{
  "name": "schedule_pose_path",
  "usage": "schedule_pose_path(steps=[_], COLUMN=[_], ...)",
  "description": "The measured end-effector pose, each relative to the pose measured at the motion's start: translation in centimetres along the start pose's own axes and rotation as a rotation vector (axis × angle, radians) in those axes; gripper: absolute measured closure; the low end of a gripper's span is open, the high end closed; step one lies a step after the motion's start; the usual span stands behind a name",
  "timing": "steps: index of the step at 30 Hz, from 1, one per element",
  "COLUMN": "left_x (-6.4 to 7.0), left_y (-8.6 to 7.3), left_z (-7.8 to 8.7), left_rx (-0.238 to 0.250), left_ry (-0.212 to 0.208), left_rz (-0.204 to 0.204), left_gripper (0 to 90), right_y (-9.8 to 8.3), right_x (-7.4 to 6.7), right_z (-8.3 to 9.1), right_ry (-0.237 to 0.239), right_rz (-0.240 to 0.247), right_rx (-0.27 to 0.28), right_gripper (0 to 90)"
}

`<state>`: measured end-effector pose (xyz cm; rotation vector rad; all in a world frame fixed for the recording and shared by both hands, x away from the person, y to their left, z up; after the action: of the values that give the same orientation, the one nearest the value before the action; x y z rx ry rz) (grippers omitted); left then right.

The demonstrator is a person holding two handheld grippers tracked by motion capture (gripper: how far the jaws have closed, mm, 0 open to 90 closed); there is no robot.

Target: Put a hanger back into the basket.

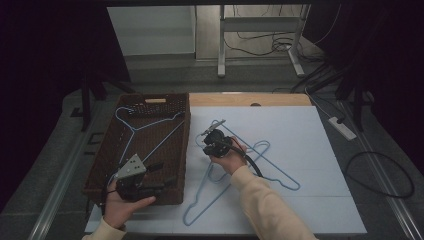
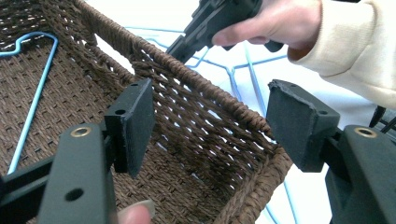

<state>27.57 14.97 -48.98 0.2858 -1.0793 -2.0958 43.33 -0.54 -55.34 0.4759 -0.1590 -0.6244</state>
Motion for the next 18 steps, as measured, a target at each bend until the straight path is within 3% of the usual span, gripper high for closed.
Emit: schedule_pose_path(steps=[8, 18], left_x=[0.3, 1.2], left_y=[0.2, 0.6], left_z=[-0.1, -0.3], left_rx=[-0.001, -0.007], left_ry=[-0.006, -0.033], left_rz=[0.0, 0.001], left_gripper=[33.6, 33.5], right_y=[-0.5, -1.4], right_x=[0.1, 0.3], right_z=[3.1, 4.9], right_ry=[0.008, 0.009], right_rz=[-0.006, -0.012], right_rx=[0.098, 0.158], right_gripper=[86.3, 86.2])
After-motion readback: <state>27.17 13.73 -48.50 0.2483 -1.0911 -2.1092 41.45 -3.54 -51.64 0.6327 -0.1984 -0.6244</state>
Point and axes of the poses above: each handheld gripper's, and its own axes: z roughly backward along the jaws, y roughly out of its top, x roughly to its right, the point moved 8 cm from there along -z, roughly forward along the jaws, and after that the axes turned 8 degrees about -x, right-handed, at the moved point
